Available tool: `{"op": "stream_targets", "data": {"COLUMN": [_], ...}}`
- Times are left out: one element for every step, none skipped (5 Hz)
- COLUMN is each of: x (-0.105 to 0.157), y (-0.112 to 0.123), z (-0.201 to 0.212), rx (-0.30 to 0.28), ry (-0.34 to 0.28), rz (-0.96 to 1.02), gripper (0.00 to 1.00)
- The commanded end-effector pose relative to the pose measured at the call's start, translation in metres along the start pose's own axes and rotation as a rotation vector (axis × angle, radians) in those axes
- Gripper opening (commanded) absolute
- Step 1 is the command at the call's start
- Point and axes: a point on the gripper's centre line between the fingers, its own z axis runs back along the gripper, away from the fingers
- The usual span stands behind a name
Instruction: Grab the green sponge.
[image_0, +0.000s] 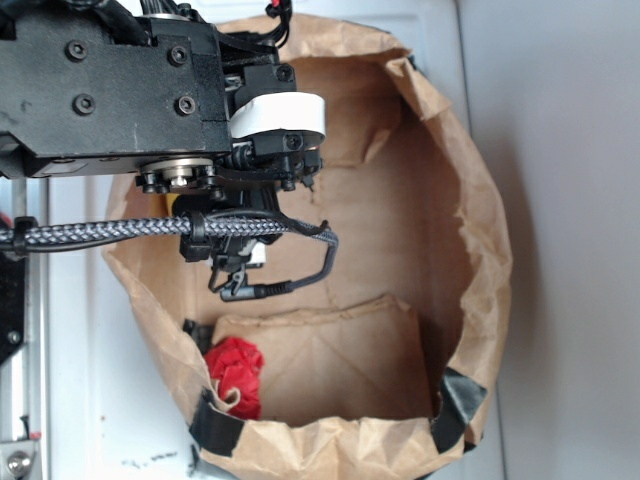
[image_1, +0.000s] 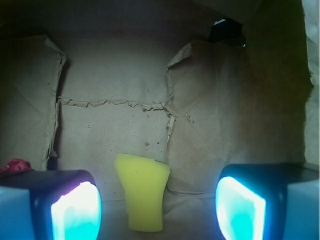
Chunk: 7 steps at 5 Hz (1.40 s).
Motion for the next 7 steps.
{"op": "stream_targets", "data": {"x": [0.006,0.006,0.006,0.001,-0.004,-0.006,0.003], "y": [0.013,0.013,0.013,0.013,0.013,0.015,0.018], "z": [0.014,0.014,0.014,0.002,-0.002,-0.013,-0.021], "rx": [0.021,0.021,0.021,0.034,0.035,0.046,0.059], "ry": [-0.051,-0.051,-0.051,-0.054,-0.054,-0.045,-0.042], "rz": [0.028,0.028,0.028,0.023,0.009,-0.001,0.016], "gripper": [1.0,1.0,1.0,1.0,1.0,1.0,1.0]}}
